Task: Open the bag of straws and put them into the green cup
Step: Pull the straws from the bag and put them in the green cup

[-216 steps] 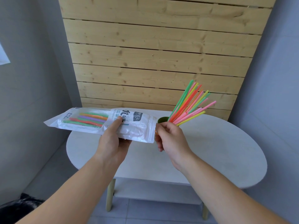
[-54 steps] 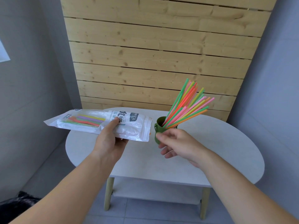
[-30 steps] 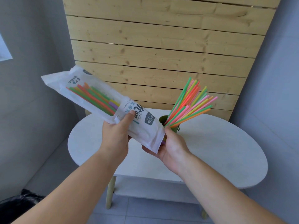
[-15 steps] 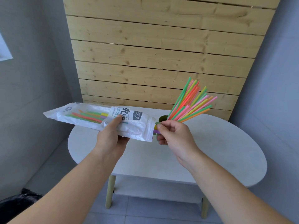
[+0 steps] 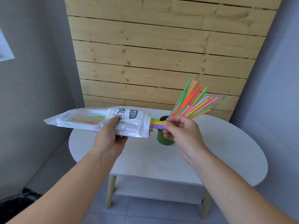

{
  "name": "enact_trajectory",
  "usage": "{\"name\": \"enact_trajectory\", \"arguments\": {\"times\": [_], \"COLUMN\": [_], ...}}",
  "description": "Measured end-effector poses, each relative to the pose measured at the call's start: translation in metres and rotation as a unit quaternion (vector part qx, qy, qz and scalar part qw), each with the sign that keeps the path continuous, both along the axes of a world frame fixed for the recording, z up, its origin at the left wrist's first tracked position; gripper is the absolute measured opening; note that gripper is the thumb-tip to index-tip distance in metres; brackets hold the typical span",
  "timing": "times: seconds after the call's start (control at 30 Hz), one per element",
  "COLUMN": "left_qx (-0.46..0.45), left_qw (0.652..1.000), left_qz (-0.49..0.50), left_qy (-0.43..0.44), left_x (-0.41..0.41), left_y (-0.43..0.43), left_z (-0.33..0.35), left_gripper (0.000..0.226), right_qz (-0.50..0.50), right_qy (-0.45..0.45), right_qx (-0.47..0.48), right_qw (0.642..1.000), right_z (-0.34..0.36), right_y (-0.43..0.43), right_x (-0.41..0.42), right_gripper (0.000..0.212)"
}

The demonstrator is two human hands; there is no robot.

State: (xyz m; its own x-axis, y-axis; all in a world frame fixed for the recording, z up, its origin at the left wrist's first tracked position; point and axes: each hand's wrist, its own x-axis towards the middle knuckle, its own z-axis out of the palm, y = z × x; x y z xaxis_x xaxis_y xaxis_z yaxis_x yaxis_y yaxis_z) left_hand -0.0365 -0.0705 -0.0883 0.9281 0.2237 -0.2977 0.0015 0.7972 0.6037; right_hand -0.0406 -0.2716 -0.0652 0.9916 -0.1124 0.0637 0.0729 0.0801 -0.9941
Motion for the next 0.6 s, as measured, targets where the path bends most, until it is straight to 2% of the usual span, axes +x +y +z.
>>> {"name": "enact_trajectory", "arguments": {"times": [0.13, 0.27, 0.4, 0.5, 0.6], "left_qx": [-0.012, -0.018, -0.024, -0.033, -0.036], "left_qw": [1.000, 1.000, 1.000, 0.999, 0.999], "left_qz": [0.010, 0.007, -0.007, -0.012, -0.016], "left_qy": [0.002, 0.001, -0.001, -0.003, -0.004], "left_x": [0.000, -0.002, -0.006, -0.008, -0.008], "left_y": [0.002, -0.004, -0.010, -0.014, -0.017], "left_z": [0.002, 0.004, 0.006, 0.006, 0.007], "left_gripper": [0.014, 0.010, 0.010, 0.010, 0.010], "right_qz": [0.005, 0.043, 0.048, 0.028, 0.004], "right_qy": [0.016, 0.055, 0.090, 0.095, 0.083], "right_qx": [0.102, 0.237, 0.312, 0.323, 0.267], "right_qw": [0.995, 0.969, 0.945, 0.941, 0.960], "right_z": [0.002, -0.002, -0.004, -0.004, -0.007], "right_y": [0.002, 0.015, 0.025, 0.028, 0.030], "right_x": [-0.002, -0.007, -0.009, -0.008, -0.005], "right_gripper": [0.006, 0.019, 0.018, 0.019, 0.023]}}
